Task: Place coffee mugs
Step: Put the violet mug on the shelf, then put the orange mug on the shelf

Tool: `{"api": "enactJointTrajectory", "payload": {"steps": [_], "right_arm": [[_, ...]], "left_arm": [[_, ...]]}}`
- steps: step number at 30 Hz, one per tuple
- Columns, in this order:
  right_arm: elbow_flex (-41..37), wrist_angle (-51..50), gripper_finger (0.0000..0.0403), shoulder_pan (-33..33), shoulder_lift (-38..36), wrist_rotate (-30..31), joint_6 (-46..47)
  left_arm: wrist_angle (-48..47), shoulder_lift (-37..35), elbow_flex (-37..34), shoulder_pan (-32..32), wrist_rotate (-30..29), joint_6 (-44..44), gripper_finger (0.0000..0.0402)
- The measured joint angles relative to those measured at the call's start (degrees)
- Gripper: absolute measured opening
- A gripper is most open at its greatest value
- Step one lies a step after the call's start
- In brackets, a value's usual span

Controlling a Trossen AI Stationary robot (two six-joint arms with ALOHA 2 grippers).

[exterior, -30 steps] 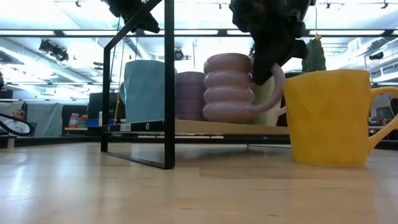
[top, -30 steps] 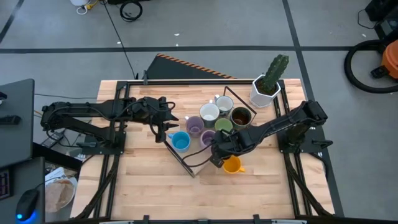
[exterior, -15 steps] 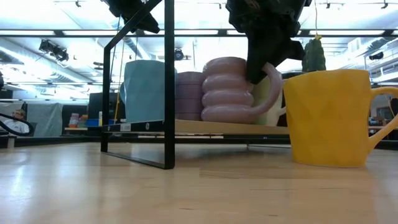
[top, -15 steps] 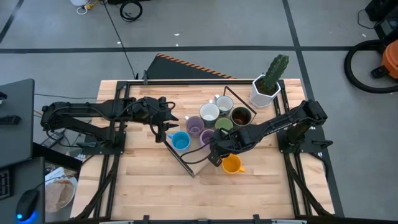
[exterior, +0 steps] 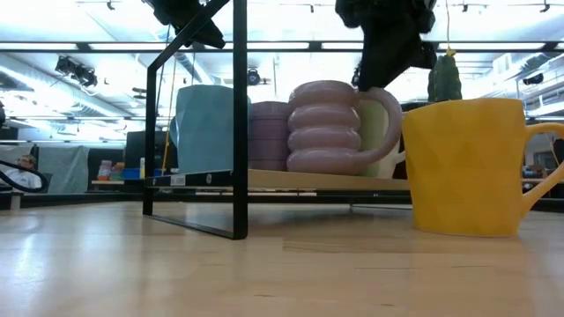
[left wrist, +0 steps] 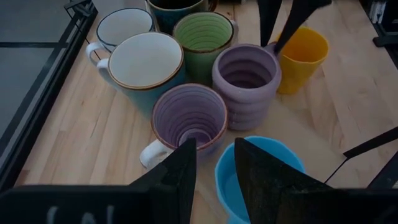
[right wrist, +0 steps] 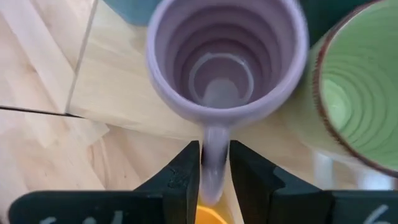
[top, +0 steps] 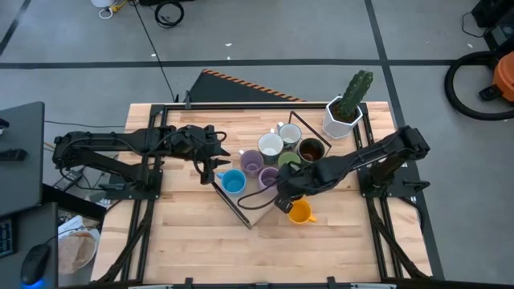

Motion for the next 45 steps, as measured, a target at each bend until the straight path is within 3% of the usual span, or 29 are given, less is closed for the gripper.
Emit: {"api": "enactJointTrajectory", "payload": {"steps": [10,17,25,30,35,45], "right_arm": [[0.04,-1.96,0.0094,5.36,-4.66,0.66,2.04],[0.04,-11.56,0.0094,13.64,-4.17,-2.85,14.21],[-1.96,-14.38,0.0114,21.18,-4.07,-3.11,26.53],[-8.26,-8.52,0.0158,22.88,-3.99,-3.86,30.02],[-12.04,-2.2,0.0198,22.7,-3.99,-4.56,27.64],[-17.0,4.04,0.0181,22.48,-3.99,0.26,23.93]], "left_arm": [[-1.1,0.0,0.0,0.02,0.0,-0.03,0.0117],[-1.47,0.0,0.0,0.02,0.0,-0.35,0.0117],[-1.21,0.0,0.0,0.02,0.0,-0.42,0.0117],[-1.15,0.0,0.0,0.02,0.0,-0.43,0.0117],[-0.92,0.0,0.0,0.02,-0.01,-0.44,0.0117],[-0.92,0.0,0.0,0.02,-0.02,-0.46,0.0117]]}}
